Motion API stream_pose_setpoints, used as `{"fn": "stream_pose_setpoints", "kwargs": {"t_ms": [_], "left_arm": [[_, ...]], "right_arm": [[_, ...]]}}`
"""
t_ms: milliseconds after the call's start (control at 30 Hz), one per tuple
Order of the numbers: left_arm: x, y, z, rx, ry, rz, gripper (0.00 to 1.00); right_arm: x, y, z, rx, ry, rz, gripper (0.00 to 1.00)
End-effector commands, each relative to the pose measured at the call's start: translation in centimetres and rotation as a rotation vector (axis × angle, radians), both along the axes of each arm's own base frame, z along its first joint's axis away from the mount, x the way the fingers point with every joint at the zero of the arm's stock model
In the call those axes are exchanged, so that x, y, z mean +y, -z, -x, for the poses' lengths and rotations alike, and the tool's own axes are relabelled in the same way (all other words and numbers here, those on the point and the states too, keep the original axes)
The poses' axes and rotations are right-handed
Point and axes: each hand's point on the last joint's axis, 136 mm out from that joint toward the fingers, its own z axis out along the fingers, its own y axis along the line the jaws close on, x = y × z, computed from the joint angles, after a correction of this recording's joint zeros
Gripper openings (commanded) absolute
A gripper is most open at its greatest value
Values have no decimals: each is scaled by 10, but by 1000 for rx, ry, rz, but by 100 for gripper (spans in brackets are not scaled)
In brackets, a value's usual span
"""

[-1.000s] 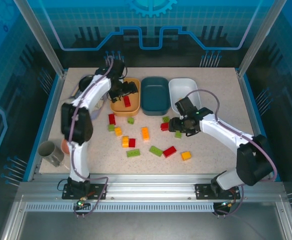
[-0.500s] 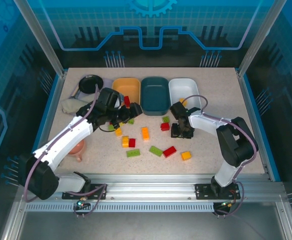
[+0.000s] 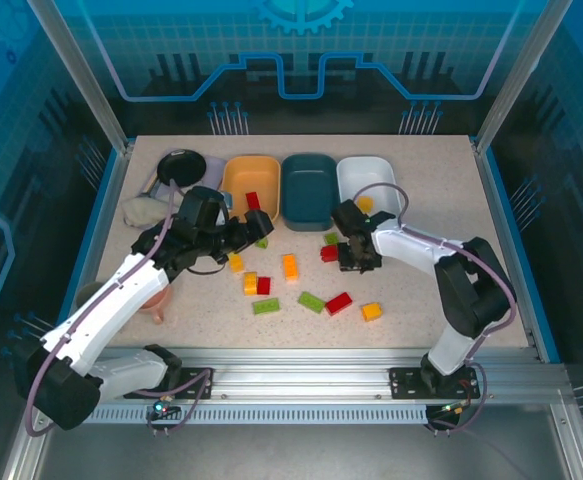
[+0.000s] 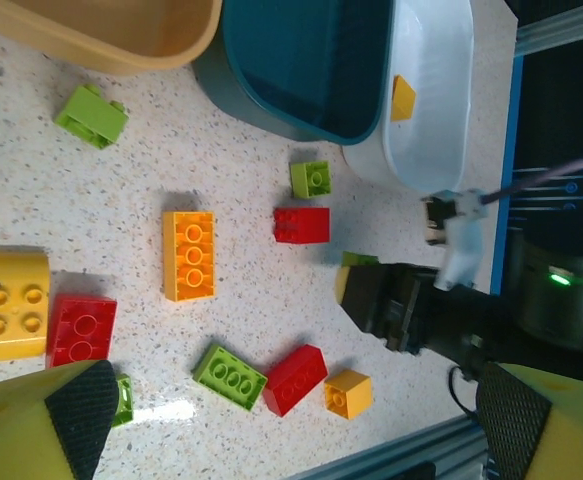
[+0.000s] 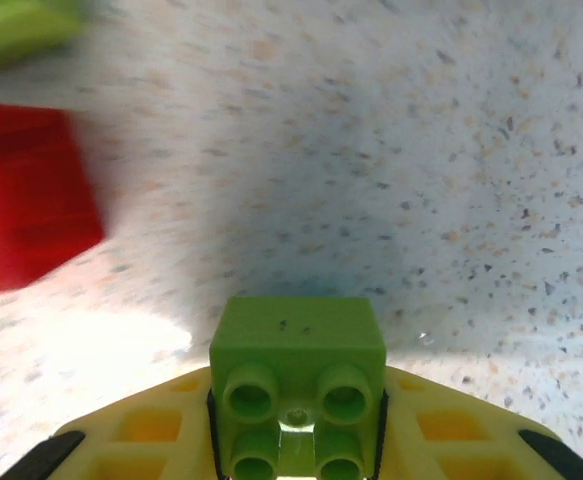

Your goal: Sort the legos into containers by color

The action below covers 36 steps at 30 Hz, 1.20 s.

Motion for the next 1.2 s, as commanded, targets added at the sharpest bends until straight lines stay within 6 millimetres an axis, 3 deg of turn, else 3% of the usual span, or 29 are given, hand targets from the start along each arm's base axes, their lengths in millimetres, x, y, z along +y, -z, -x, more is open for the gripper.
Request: {"fn": "stream_pose_setpoints", "kwargs": {"t_ms": [0, 67, 167, 267, 400, 567, 733, 900, 1167], "left_arm": [[6, -16, -15, -17, -52, -20, 96], [4, -20, -26, -21, -56, -15, 96], [6, -21, -46, -7, -74, -22, 96], [9, -21, -64, 1, -89, -19, 96], [12, -15, -84, 14, -93, -22, 96], [11, -4, -90, 37, -85, -30, 96], [19, 7, -81, 77, -97, -68, 95], [31, 15, -66, 117, -119, -112, 95], [60, 33, -38, 201, -168, -217, 94]], "right_arm": [[27, -62, -29, -149, -63, -52, 31], [41, -73, -50, -174, -71, -75, 31], [63, -71, -86, -156, -76, -100, 31], [77, -57, -120, -131, -81, -81, 31], [81, -31, -159, -83, -28, -96, 32], [85, 6, -183, -17, -27, -102, 35], [89, 15, -190, 12, -47, -107, 46], [93, -15, -191, -39, -68, -136, 64], [92, -110, -174, -222, -102, -221, 64]]}}
